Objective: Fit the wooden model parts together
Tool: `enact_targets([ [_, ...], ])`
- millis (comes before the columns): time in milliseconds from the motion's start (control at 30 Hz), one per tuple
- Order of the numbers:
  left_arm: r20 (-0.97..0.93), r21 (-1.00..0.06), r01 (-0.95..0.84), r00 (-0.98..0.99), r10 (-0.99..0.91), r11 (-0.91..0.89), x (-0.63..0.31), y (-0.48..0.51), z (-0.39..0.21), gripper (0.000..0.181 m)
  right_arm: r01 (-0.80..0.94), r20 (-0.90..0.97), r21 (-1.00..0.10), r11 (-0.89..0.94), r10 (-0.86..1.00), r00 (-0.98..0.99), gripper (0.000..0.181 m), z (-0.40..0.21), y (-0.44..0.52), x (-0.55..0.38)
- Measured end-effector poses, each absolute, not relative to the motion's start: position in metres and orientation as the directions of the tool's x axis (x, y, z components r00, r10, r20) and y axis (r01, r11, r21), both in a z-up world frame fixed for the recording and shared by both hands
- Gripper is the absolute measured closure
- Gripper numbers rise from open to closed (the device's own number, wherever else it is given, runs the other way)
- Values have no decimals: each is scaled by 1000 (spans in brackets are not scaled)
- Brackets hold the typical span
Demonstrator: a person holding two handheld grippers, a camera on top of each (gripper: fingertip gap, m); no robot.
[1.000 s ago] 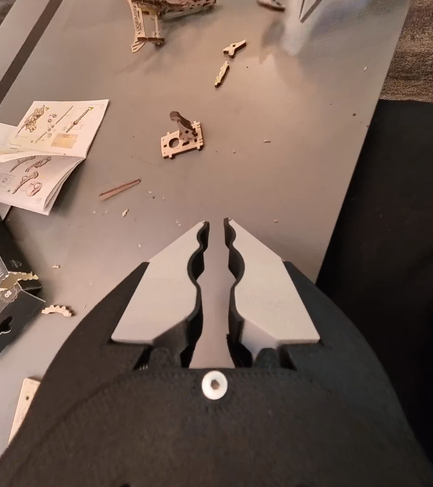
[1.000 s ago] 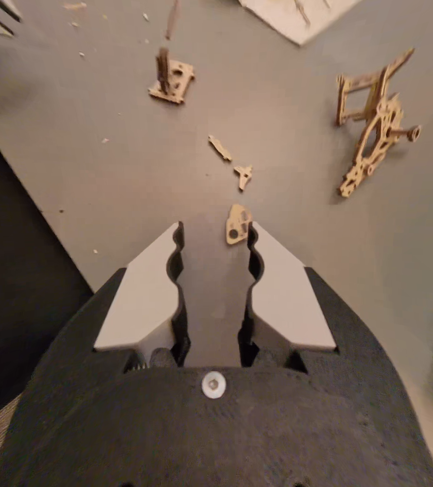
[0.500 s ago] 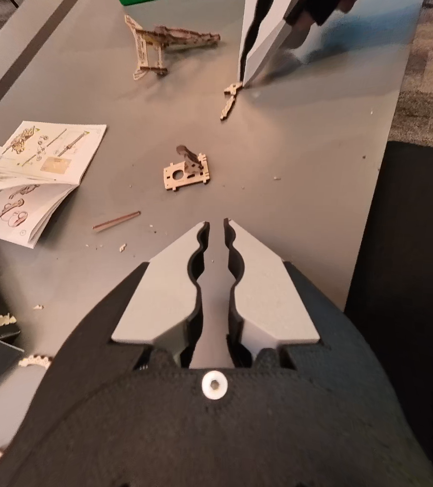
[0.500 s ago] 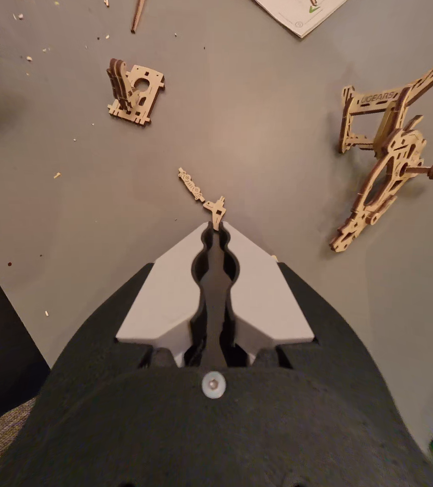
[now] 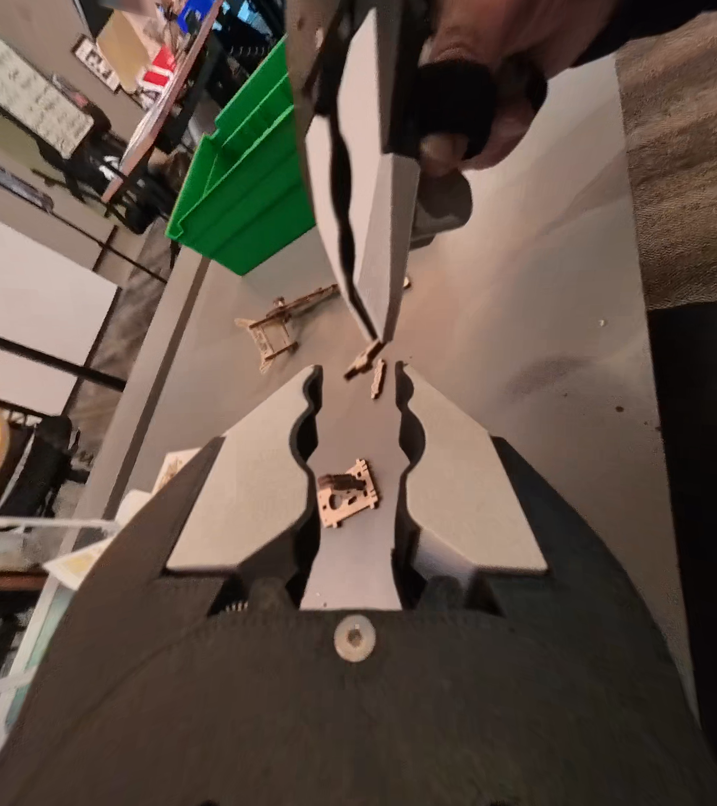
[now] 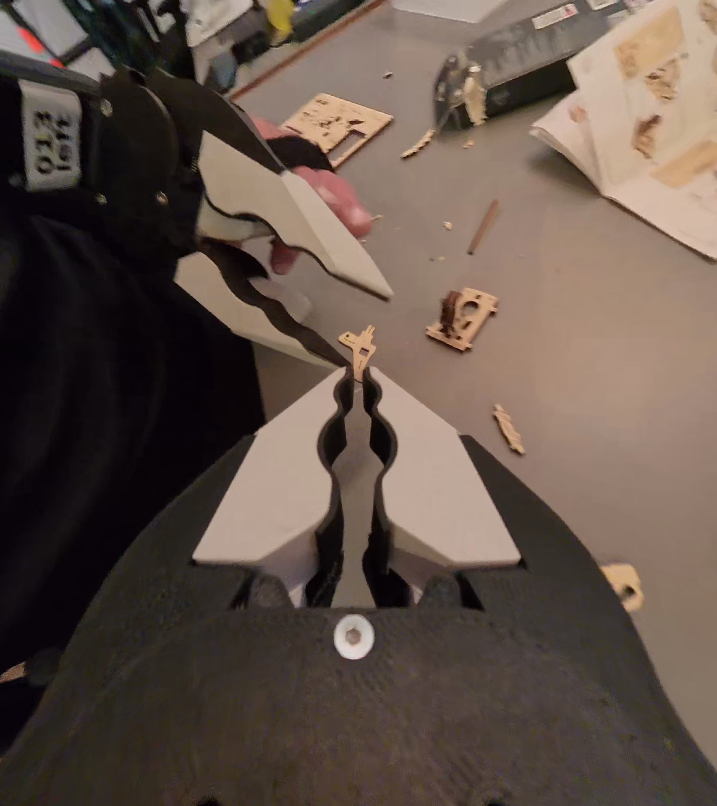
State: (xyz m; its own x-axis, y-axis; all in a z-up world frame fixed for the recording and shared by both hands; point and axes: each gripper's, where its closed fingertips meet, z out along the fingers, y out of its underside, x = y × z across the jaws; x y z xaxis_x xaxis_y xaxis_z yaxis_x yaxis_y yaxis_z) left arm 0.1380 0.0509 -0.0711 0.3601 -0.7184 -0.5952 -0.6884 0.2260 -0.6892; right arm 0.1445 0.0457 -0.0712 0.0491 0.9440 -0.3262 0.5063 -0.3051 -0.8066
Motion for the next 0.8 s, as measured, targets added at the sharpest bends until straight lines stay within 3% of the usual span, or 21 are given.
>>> enact_targets([
  [33,-594,-686,-686,338,-730,241,142,48,-73,155,505,-348,-806,-309,937,20,179,-70,41,142],
  [200,-591,-684,-674,287,-754,279,147,41,-80,180,509,-432,-792,-336,898,-79,179,-70,29,136],
  [367,-485,-772,-602,351,-801,204,144,44,-76,180,471,-500,-792,-387,855,-138,180,-64,31,133],
  [600,-131,-935,-351,487,-864,-56,135,59,-62,180,338,-464,-855,-394,873,-154,170,-53,57,124],
  [800,170,-957,-134,464,-869,-258,135,63,-53,180,276,-370,-912,-305,900,-230,172,-43,59,118],
])
